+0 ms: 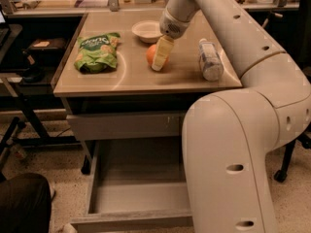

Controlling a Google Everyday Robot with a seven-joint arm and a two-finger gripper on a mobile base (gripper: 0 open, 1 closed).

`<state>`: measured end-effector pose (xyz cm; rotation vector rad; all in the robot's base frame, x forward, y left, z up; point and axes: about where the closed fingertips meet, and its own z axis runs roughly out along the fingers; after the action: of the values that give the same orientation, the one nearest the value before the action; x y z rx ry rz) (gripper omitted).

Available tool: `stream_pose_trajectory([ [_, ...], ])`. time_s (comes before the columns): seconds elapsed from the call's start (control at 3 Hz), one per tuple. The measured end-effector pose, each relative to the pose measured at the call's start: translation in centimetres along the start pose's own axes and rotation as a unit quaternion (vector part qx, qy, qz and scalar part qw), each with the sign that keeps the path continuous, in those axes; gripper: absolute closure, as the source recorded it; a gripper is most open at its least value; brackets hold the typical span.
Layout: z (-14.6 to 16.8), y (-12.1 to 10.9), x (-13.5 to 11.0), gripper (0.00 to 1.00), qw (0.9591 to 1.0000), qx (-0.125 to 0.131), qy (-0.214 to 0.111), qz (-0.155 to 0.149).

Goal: Place orange into middle drawer

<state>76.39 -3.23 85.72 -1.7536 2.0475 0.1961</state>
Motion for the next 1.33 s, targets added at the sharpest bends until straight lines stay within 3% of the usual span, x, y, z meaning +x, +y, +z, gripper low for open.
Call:
stream_pose_trajectory([
  [1.0,3.0,0.1,-0.3,0.00,0.9994,-0.035,0.002,-0.003],
  [1.33,3.0,0.1,-0.3,0.19,0.9994,-0.035,0.002,-0.003],
])
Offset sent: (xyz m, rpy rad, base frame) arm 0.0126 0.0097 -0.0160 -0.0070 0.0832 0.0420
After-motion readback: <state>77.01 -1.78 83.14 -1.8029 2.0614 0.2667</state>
